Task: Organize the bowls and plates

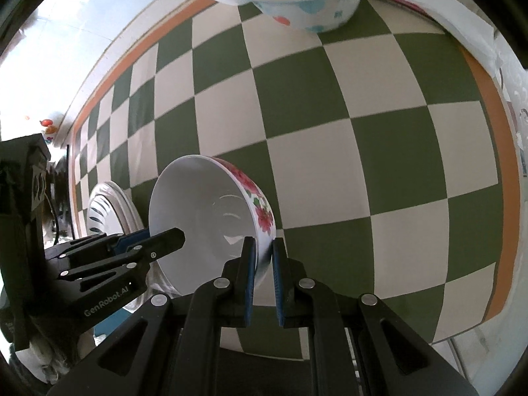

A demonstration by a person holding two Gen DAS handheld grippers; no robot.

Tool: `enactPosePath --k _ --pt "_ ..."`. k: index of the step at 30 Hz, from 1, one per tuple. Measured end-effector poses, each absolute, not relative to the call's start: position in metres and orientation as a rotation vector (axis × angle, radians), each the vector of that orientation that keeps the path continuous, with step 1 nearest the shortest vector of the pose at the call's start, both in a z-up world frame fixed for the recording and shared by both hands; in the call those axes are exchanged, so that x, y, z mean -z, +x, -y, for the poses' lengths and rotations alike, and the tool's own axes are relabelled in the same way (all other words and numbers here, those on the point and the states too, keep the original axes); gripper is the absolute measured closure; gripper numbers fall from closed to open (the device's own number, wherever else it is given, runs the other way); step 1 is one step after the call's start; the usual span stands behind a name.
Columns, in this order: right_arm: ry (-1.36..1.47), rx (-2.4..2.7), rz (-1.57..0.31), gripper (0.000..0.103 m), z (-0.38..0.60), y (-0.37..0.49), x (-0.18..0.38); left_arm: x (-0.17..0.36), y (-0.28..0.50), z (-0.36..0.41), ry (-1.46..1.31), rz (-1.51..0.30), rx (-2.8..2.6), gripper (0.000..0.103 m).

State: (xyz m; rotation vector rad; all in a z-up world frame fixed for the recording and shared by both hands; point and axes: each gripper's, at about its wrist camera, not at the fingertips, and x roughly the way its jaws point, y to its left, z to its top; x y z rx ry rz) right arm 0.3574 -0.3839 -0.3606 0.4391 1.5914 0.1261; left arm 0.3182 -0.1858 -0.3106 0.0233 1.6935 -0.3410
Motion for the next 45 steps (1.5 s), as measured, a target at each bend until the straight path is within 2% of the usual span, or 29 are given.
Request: enactPosePath --k 9,11,17,19,21,25,34,42,43,45 --pt "0.414 -0.128 -1.620 0.091 0.381 0.359 0.367 0.308 0.321 0.187 0.025 -1.698 0.338 0.086" --pt "0.437 -0.136 -1.635 0.089 0.384 0.361 0.368 0.305 0.321 0.183 0.016 -1.708 0.339 0.086" --pt "0.515 -0.159 -1.599 0.087 0.408 0.368 0.336 0.246 0.325 0.173 -0.054 -1.637 0.368 0.085" --pt "0.536 -0.148 -1.561 0.080 0.422 0.375 0.320 0.221 0.335 0.176 -0.065 -1.590 0.390 0.084" --pt "0.557 -0.126 -1.509 0.064 0.439 0.388 0.303 0.208 0.351 0.182 -0.068 -1.559 0.411 0.078" --pt "0.553 -0.083 -1.439 0.054 0.465 0.420 0.288 0.204 0.400 0.205 -0.079 -1.530 0.404 0.078" --pt "0.566 0.043 -1.413 0.054 0.512 0.500 0.319 0.256 0.505 0.261 -0.060 -1.588 0.376 0.078" --pt "0.590 0.060 -1.461 0.055 0.521 0.543 0.354 0.300 0.533 0.288 -0.026 -1.680 0.381 0.078" --pt "0.592 0.061 -1.466 0.055 0.521 0.548 0.358 0.303 0.534 0.292 -0.019 -1.677 0.388 0.078" --pt "0.589 0.063 -1.473 0.067 0.520 0.554 0.363 0.304 0.534 0.295 -0.015 -1.667 0.393 0.078"
